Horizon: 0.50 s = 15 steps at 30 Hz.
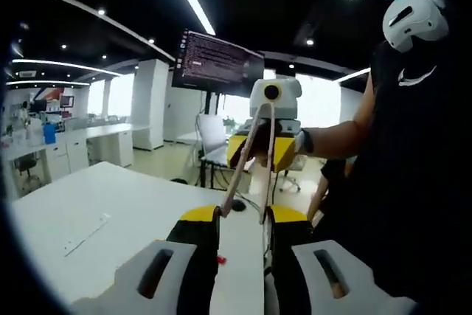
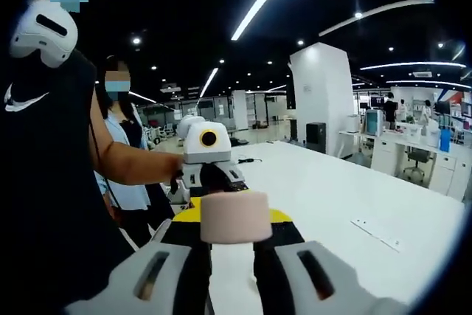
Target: Place the target food into the container with the food tongs after gripping and lifting it, then release it inside without dropping or visibly crushing the food.
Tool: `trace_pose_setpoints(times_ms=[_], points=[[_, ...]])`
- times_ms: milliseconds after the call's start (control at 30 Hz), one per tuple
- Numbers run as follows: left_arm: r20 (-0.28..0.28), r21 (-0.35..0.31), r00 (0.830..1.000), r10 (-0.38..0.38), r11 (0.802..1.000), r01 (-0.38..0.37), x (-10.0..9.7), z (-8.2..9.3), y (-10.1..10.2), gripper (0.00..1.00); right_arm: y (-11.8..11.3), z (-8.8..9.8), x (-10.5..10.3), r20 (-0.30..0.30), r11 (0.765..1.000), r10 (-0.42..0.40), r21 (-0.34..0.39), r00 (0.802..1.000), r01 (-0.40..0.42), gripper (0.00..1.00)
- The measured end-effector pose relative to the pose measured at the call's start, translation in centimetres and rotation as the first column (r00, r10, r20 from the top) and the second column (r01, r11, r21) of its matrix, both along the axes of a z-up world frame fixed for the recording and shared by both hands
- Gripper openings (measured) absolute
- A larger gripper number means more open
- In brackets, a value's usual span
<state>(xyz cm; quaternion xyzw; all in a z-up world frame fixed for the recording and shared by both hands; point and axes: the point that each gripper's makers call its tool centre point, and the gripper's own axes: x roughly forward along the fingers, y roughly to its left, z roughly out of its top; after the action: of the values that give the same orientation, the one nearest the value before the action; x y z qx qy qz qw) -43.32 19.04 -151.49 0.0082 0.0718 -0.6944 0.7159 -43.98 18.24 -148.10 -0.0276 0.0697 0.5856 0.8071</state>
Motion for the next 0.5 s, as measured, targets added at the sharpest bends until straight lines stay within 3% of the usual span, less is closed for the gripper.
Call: trace_pose_setpoints(times_ms=[100,333,500], points=[[0.022,-0.002,0.999,0.025,1.000,-0.025,0.3,0.2,0.0,0.27,-0.1,0.1,0.2,0.011,1.000,-0.009,0.004,1.000,0.009,0.21],[0.029,-0.026,0.995,0.092,0.995,-0.091,1.3,0.9,0.7,0.51,-0.7,0.8,1.1,0.038,0.999,-0.042,0.026,0.998,0.041,0.21],[0.072,0.008,0.976,0.204,0.979,-0.205,3.4,0.0,2.2,0.66,-1.8,1.0,1.9,0.051,0.996,-0.087,0.036,0.995,0.085,0.22]])
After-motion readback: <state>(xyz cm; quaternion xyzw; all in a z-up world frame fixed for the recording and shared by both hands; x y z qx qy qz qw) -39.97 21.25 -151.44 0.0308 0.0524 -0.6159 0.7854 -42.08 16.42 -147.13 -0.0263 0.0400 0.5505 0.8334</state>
